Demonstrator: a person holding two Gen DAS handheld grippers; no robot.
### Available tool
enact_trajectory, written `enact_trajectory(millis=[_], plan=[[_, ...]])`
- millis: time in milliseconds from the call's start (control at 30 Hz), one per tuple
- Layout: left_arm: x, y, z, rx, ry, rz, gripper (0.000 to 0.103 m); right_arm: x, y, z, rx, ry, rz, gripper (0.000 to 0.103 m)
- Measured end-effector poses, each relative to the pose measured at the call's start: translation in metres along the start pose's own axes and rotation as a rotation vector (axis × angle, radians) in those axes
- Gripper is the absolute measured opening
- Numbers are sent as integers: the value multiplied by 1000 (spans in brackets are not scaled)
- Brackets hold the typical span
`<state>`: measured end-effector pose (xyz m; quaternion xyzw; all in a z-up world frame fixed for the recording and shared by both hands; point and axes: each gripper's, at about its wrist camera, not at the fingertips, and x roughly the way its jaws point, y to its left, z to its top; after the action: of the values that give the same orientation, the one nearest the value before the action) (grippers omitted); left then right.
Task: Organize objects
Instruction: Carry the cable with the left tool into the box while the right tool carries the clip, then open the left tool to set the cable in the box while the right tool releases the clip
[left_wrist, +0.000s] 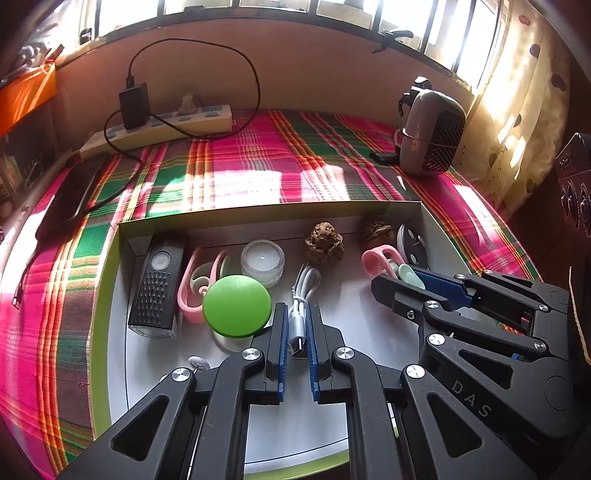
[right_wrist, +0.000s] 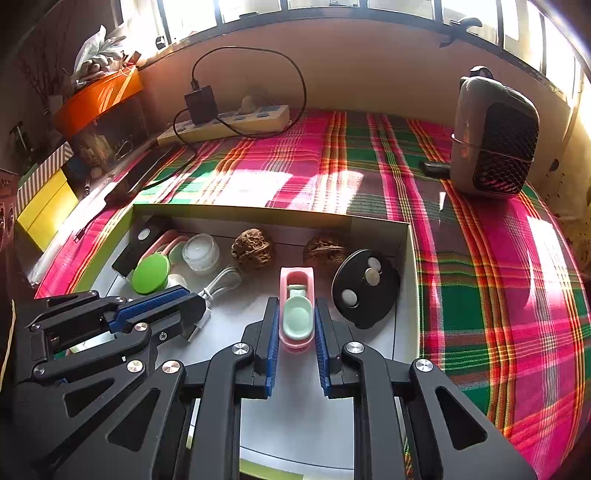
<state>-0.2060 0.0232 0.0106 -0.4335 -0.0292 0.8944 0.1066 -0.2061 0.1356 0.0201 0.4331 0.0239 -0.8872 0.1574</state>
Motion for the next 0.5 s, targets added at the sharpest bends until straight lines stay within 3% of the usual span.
enact_trajectory(millis=[500], plan=[[0,-1,0,-6,3,0,9,7,4,-1,-20,11,-3,19]])
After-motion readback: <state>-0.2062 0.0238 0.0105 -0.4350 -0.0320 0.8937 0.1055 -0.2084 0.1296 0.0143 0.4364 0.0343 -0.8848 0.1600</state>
